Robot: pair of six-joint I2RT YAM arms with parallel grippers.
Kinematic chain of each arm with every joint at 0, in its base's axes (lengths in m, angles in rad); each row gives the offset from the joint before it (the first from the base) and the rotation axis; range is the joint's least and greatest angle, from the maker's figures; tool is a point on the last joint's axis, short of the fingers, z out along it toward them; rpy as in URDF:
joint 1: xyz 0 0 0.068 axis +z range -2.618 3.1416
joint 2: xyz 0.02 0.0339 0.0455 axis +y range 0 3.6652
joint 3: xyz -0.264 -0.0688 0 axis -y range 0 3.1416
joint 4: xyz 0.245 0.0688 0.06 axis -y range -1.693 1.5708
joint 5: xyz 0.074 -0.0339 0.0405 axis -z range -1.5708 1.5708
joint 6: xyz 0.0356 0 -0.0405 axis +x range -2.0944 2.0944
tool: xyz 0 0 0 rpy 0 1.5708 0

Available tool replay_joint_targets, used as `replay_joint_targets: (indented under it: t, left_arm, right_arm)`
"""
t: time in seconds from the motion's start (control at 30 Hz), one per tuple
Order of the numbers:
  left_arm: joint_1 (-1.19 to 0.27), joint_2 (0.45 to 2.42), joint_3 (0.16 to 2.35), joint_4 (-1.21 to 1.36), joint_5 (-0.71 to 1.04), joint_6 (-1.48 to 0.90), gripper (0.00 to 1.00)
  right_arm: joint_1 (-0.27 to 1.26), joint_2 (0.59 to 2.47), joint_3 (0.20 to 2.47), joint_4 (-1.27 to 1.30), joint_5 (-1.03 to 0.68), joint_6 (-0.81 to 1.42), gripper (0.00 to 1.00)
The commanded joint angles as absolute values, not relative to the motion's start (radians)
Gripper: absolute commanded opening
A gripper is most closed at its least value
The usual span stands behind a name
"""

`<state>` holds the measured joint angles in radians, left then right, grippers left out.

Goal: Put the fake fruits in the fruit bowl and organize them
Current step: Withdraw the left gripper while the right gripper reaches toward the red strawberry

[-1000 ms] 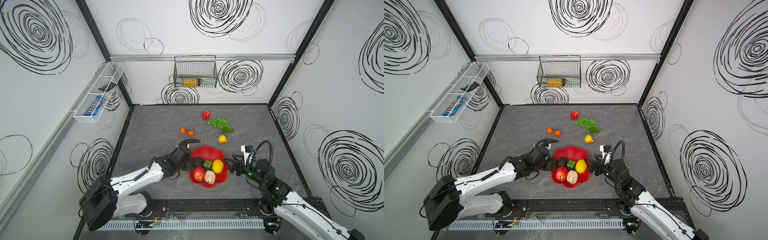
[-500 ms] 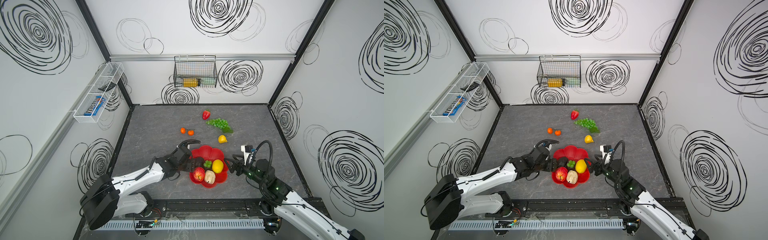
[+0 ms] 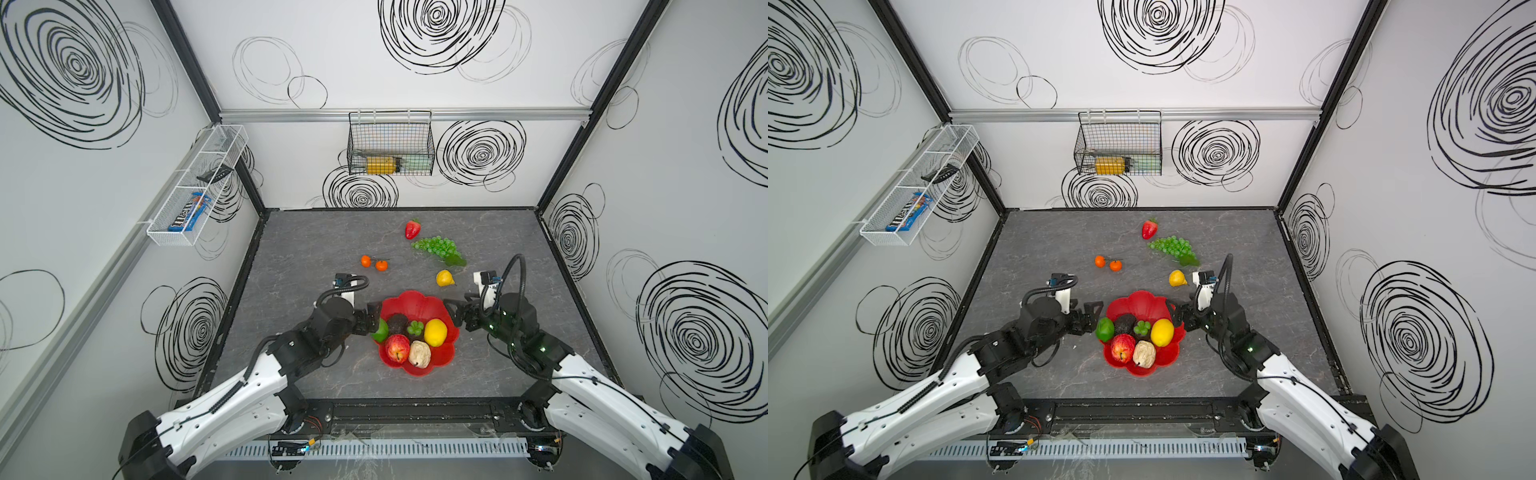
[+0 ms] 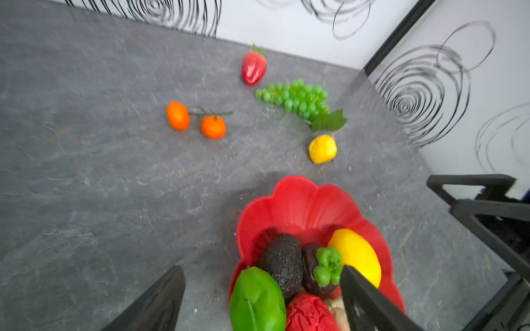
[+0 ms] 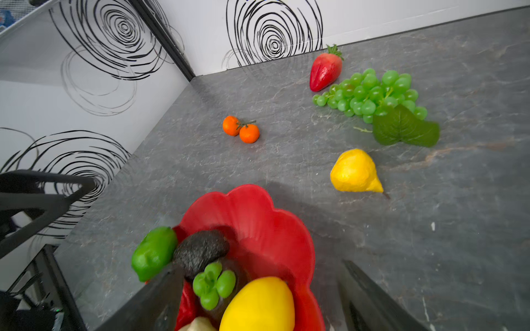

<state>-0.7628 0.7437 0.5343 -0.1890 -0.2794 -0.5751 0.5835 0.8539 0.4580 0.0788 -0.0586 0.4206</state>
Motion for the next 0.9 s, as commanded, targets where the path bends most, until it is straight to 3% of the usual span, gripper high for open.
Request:
replay_joint_targets:
  t: [0.0, 0.17, 0.4, 0.87]
  left_arm:
    - [-0.744, 0.65, 0.449, -0.114, -0.399, -0.541, 0.89]
    - [-0.723, 0.495, 0.305, -0.03, -0.429, -0.501, 0.9]
    - [-0.719, 0.373, 0.149, 0.121, -0.328, -0.372, 0.92]
    - [-0.718, 0.333, 0.11, 0.178, -0.258, -0.348, 0.95]
  right_arm:
    - [0.553, 0.989, 0.562, 0.153, -0.07, 0.363, 0.88]
    - [0.52, 1.319, 0.75, 0.261, -0.078, 0.372, 0.88]
    - [0.453, 1.719, 1.07, 0.259, -0.223, 0.439, 0.82]
    - [0.419, 2.23, 1.612, 0.18, -0.08, 0.39, 0.82]
